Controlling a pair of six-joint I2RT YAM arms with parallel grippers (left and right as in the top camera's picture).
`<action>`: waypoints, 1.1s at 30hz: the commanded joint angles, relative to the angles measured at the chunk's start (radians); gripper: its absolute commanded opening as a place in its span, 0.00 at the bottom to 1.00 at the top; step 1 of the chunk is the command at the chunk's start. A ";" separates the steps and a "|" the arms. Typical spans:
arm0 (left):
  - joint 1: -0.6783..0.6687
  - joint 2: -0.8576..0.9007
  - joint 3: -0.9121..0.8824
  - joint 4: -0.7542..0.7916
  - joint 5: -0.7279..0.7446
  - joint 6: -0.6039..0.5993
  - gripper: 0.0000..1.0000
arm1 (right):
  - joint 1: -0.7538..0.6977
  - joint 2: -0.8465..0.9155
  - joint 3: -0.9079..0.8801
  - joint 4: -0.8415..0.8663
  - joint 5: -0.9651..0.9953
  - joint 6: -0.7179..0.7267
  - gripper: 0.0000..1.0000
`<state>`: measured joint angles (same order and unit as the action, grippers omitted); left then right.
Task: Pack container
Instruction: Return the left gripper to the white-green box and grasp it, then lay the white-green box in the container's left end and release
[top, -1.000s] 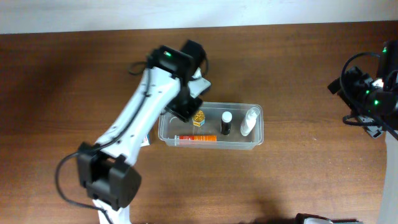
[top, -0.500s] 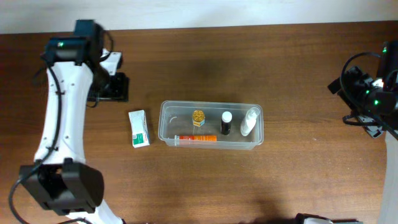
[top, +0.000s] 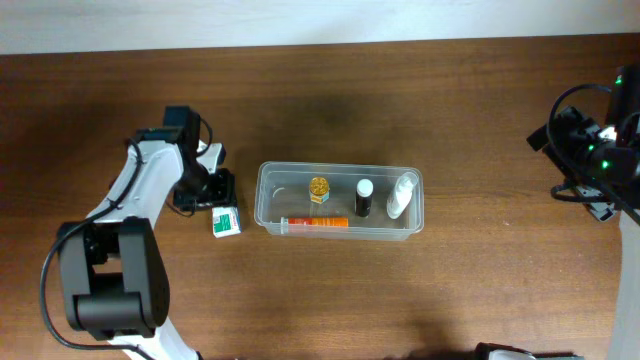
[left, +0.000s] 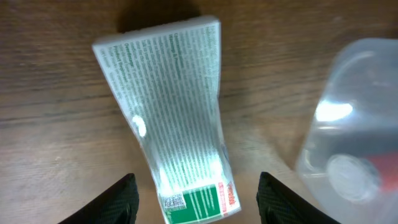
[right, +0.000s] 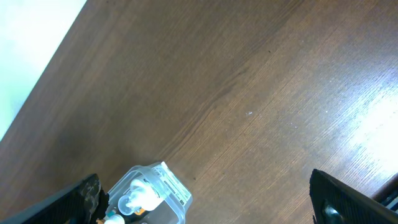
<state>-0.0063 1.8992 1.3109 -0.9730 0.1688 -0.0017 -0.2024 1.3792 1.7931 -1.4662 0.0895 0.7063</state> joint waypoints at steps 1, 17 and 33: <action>0.000 0.010 -0.040 0.036 -0.002 -0.014 0.59 | -0.008 0.003 0.002 -0.001 0.013 0.000 0.99; -0.011 0.090 -0.079 0.095 -0.042 -0.013 0.43 | -0.008 0.003 0.002 -0.001 0.013 0.000 0.99; -0.087 -0.190 0.361 -0.248 -0.019 0.198 0.39 | -0.008 0.003 0.002 -0.001 0.013 0.000 0.98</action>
<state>-0.0410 1.8008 1.6104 -1.2049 0.1158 0.0799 -0.2024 1.3796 1.7931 -1.4666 0.0895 0.7067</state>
